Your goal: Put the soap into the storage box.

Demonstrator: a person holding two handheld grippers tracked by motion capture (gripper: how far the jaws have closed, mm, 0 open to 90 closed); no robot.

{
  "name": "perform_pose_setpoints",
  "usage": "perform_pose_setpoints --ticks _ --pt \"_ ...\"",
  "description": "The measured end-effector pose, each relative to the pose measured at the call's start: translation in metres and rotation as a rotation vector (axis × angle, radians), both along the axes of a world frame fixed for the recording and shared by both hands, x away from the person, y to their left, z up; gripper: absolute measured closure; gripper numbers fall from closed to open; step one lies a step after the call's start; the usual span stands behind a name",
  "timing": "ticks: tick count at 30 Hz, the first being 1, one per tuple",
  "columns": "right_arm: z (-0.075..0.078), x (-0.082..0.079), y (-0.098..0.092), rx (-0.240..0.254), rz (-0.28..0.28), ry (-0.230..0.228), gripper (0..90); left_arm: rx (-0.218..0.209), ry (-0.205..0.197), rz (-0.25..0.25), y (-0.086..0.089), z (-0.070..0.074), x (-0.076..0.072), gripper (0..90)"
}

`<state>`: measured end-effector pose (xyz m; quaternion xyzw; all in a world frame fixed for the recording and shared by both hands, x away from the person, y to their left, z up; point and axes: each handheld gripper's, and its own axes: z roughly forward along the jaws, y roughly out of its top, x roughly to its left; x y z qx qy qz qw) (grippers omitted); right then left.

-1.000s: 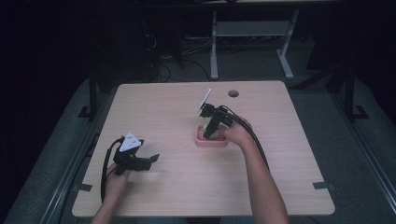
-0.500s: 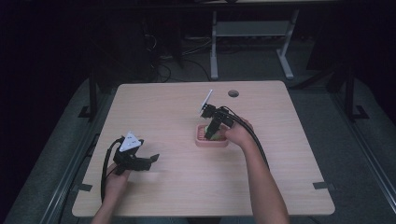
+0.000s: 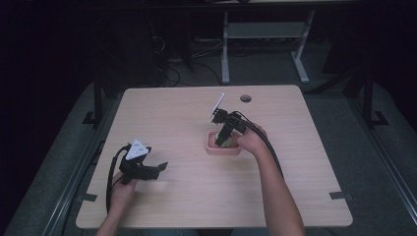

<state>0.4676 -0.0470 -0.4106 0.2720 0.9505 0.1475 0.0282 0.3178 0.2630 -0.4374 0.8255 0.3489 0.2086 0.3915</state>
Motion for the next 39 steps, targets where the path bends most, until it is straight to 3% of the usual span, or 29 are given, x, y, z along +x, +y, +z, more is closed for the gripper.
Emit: perform_pose_setpoints --ticks 19,39 --pt "0.011 -0.007 -0.016 0.046 -0.022 -0.009 26.3 0.001 0.001 -0.002 -0.001 0.0 0.0 14.4" --pt "0.028 -0.016 -0.035 0.076 -0.043 -0.048 26.2 0.0 0.0 -0.004 -0.001 0.0 -0.001 14.4"
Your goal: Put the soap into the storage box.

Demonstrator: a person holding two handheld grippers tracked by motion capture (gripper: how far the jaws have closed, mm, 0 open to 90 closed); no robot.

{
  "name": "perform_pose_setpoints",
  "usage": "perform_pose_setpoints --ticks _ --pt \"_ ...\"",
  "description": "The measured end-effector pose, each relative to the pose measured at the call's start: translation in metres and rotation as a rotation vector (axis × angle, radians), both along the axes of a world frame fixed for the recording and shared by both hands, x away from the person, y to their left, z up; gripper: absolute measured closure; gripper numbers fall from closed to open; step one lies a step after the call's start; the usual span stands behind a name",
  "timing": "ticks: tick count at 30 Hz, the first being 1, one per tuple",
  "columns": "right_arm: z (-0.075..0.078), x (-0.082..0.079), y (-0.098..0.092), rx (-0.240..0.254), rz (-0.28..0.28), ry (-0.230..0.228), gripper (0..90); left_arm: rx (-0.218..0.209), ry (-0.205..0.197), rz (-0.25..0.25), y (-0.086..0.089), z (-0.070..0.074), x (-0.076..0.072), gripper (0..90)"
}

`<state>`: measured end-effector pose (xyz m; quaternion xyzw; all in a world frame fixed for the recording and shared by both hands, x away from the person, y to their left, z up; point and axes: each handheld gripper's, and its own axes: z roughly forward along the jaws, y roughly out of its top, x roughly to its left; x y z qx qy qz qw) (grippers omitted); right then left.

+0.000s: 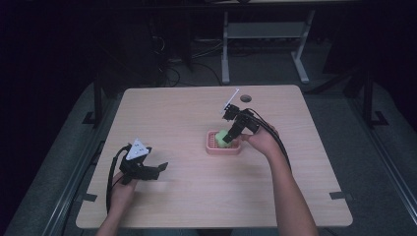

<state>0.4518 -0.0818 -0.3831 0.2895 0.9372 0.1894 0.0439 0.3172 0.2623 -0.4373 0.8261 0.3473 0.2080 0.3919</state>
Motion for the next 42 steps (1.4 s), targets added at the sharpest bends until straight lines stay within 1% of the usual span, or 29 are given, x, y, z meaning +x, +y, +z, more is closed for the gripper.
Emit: perform_pose_setpoints --ticks 11,16,19,20,23,30,33,34,37,41,42 --pt "0.006 -0.006 -0.011 0.009 -0.013 -0.009 26.1 -0.001 0.001 0.001 -0.001 0.0 0.0 14.4" --pt "0.008 -0.009 -0.017 0.012 -0.011 -0.021 26.2 -0.001 0.002 0.0 -0.001 0.0 0.0 14.4" --pt "0.009 -0.011 -0.019 0.013 -0.015 -0.016 26.1 -0.002 0.002 0.001 -0.001 0.0 0.0 14.4" --pt "0.01 -0.012 -0.02 0.014 -0.014 -0.022 26.1 -0.002 0.002 0.001 -0.001 0.0 0.0 14.4" --pt "0.011 -0.014 -0.024 0.015 -0.017 -0.018 26.1 0.0 0.003 0.001 -0.001 0.0 0.0 14.4" --pt "0.012 -0.02 -0.033 0.021 -0.027 -0.024 26.1 0.001 0.001 0.001 -0.001 0.0 0.0 14.4" --pt "0.012 -0.022 -0.036 0.021 -0.031 -0.014 26.1 0.001 0.001 0.0 -0.001 -0.001 0.0 14.4" --pt "0.013 -0.022 -0.037 0.02 -0.024 -0.02 26.1 0.001 0.002 0.0 -0.001 -0.001 0.0 14.4" --pt "0.015 -0.026 -0.04 0.027 -0.028 -0.03 26.1 0.001 0.003 0.001 -0.001 -0.001 0.0 14.4" --pt "0.015 -0.028 -0.044 0.031 -0.034 -0.033 26.1 0.002 0.003 0.0 -0.001 -0.001 0.0 14.4" --pt "0.015 -0.03 -0.046 0.038 -0.039 -0.028 26.1 0.001 0.002 0.0 -0.001 -0.001 0.0 14.4"
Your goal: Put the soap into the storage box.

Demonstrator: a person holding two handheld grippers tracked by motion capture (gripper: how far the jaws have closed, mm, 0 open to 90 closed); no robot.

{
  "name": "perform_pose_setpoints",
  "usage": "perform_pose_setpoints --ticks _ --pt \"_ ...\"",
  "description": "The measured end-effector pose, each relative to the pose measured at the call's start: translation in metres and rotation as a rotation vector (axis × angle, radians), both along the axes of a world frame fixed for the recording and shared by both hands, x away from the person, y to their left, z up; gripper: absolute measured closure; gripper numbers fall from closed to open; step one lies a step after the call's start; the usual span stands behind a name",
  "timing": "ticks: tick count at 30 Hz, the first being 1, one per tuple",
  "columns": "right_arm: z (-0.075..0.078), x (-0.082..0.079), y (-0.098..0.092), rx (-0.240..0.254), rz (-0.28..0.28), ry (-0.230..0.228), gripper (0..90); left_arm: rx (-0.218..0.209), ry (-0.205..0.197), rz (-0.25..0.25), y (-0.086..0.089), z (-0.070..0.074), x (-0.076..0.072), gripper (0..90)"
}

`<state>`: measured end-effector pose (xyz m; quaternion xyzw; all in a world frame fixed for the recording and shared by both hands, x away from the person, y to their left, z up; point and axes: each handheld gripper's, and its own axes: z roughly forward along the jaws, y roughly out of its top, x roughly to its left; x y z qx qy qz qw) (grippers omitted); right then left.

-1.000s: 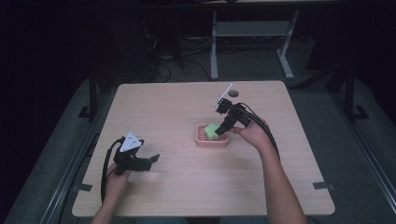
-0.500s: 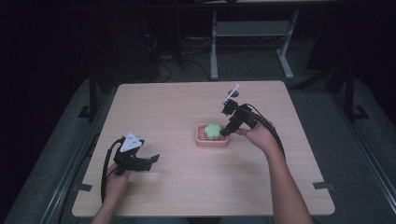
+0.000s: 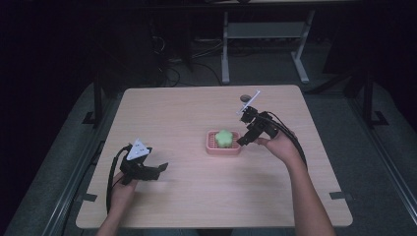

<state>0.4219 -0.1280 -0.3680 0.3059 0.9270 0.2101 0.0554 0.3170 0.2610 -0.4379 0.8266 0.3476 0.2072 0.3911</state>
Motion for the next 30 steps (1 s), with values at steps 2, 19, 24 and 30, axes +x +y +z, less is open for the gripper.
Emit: perform_pose_setpoints --ticks 2,19,24,30 --pt "-0.001 -0.001 -0.003 -0.001 -0.002 0.0 26.1 0.001 -0.001 0.001 0.0 0.0 0.0 14.4" --pt "-0.007 -0.018 -0.028 0.012 -0.03 0.01 25.7 0.003 0.0 -0.002 0.0 0.0 0.0 14.4" --pt "-0.009 -0.022 -0.035 0.018 -0.041 0.013 25.7 0.004 0.004 0.0 0.0 0.0 0.0 14.4" --pt "-0.009 -0.028 -0.043 0.029 -0.052 0.014 25.7 0.008 0.004 -0.001 0.0 0.0 0.0 14.4"
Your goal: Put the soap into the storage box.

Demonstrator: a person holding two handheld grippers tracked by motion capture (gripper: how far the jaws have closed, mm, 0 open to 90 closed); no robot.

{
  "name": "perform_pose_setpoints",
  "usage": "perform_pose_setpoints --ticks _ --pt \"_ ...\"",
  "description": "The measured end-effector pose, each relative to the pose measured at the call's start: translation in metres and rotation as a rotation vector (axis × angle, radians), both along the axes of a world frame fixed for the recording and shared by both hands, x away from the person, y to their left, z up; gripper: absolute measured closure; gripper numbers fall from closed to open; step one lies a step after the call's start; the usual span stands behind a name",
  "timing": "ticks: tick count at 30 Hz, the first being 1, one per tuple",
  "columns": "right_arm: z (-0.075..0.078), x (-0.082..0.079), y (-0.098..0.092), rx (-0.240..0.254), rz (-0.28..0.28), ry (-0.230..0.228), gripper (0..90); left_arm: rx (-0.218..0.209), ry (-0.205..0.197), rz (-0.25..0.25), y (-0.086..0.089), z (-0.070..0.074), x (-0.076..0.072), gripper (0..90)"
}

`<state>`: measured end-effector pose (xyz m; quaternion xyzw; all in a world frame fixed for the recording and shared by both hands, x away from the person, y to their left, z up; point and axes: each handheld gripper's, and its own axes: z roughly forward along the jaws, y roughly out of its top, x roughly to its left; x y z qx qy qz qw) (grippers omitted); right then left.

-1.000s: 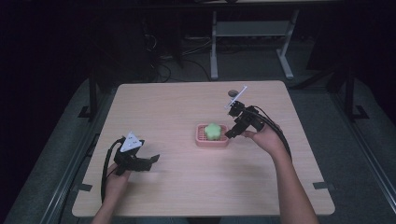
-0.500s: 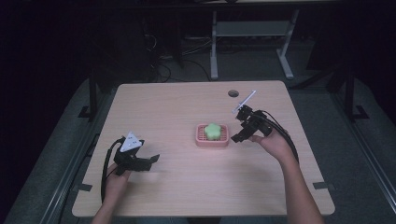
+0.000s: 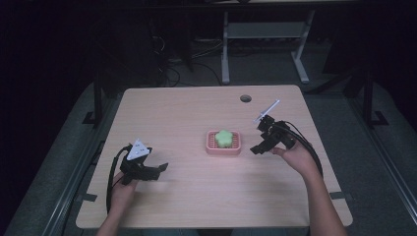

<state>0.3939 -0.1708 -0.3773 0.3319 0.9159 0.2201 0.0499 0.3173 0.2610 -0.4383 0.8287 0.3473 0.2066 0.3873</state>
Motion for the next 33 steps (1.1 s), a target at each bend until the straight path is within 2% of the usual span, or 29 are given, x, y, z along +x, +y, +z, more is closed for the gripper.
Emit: perform_pose_setpoints --ticks 24,33 --pt "-0.009 -0.021 -0.032 0.024 -0.047 0.0 25.7 -0.004 -0.003 0.002 0.0 0.0 0.0 14.4" --pt "-0.018 -0.028 -0.043 0.037 -0.066 0.005 25.7 0.001 0.0 0.002 0.0 0.0 0.0 14.4"
